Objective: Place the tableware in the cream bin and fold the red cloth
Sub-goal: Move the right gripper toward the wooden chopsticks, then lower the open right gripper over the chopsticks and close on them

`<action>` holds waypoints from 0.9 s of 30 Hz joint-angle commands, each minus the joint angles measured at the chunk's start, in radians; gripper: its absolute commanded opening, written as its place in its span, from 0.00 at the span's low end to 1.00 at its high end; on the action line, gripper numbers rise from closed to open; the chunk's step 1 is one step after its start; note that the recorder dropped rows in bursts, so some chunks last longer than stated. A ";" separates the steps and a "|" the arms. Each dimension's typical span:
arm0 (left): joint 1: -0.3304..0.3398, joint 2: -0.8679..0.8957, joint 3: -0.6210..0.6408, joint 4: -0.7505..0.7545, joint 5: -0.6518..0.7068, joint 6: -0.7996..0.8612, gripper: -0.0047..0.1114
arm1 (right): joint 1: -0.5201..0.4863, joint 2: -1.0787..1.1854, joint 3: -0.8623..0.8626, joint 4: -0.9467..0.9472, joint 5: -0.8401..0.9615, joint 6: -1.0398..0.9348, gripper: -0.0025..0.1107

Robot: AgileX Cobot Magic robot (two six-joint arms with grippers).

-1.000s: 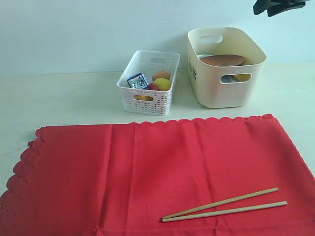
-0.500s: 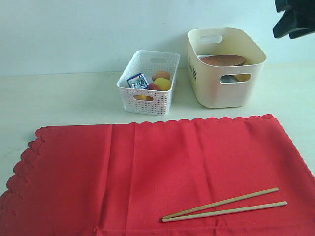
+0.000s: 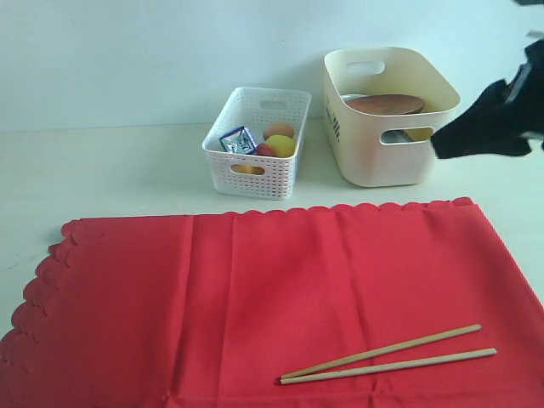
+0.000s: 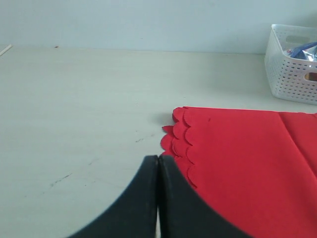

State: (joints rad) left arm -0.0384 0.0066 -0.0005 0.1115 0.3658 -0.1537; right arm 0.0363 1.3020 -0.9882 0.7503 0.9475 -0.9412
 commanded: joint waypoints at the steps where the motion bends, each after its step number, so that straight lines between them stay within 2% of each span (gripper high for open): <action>1: 0.004 -0.007 0.000 0.001 -0.010 -0.002 0.04 | 0.128 0.040 0.080 0.002 -0.016 -0.237 0.35; 4: 0.004 -0.007 0.000 0.001 -0.010 -0.002 0.04 | 0.219 0.086 0.126 -0.080 -0.013 -0.400 0.35; 10: 0.004 -0.007 0.000 0.001 -0.010 -0.002 0.04 | 0.312 0.211 0.134 -0.250 -0.029 -0.396 0.35; 13: 0.004 -0.007 0.000 0.001 -0.010 -0.002 0.04 | 0.347 0.274 0.134 -0.332 -0.029 -0.363 0.40; 18: 0.004 -0.007 0.000 0.001 -0.010 -0.002 0.04 | 0.388 0.347 0.134 -0.482 -0.038 -0.264 0.48; 23: 0.004 -0.007 0.000 0.001 -0.010 -0.002 0.04 | 0.388 0.395 0.132 -0.498 -0.079 -0.237 0.54; 27: 0.004 -0.007 0.000 0.001 -0.010 -0.002 0.04 | 0.388 0.409 0.132 -0.505 -0.105 -0.237 0.63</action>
State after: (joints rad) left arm -0.0384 0.0066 -0.0005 0.1115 0.3658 -0.1537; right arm 0.4210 1.7037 -0.8581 0.2543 0.8618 -1.1824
